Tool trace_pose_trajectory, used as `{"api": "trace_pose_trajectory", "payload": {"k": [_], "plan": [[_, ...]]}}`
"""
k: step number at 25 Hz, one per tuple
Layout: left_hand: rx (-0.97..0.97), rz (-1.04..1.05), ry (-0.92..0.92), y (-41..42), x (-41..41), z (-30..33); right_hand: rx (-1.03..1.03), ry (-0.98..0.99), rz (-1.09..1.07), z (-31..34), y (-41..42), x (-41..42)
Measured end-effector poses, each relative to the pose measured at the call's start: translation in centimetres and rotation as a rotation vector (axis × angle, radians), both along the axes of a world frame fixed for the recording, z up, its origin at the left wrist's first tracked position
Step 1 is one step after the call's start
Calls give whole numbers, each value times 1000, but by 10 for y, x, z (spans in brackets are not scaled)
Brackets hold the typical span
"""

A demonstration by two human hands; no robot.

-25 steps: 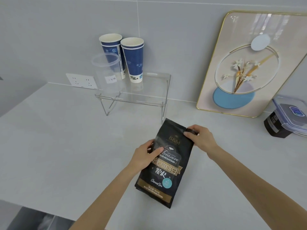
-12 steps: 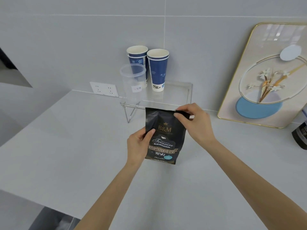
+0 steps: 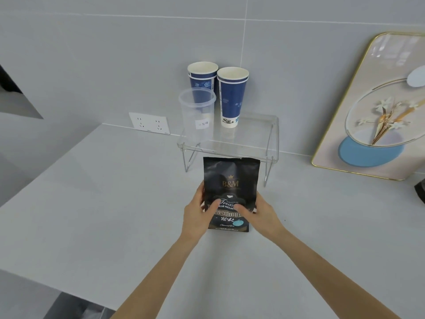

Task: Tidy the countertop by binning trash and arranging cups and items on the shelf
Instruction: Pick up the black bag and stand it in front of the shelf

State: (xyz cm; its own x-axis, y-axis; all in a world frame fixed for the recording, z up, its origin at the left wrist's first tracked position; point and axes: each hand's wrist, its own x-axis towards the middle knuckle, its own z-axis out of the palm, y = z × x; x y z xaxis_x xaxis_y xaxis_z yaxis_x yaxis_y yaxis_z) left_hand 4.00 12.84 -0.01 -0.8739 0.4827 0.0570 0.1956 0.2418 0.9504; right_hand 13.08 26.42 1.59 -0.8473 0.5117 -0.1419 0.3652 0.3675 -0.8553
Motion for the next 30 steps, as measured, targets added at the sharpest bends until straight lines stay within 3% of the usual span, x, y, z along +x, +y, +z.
{"api": "trace_pose_trajectory", "payload": {"k": [4, 9, 18, 30], "plan": [[-169, -86, -68, -3, -2, -15, -22, -31, -40, -6, -6, 3], [-294, -38, 134, -6, -16, 8, 74, -8, -111, 16, -5, -2], [-153, -10, 377, 37, -60, 106, 253, 195, -145, 113, 41, -30], [-95, -112, 327, 136, -124, 127, 274, 231, -304, 124, 116, -91]]}}
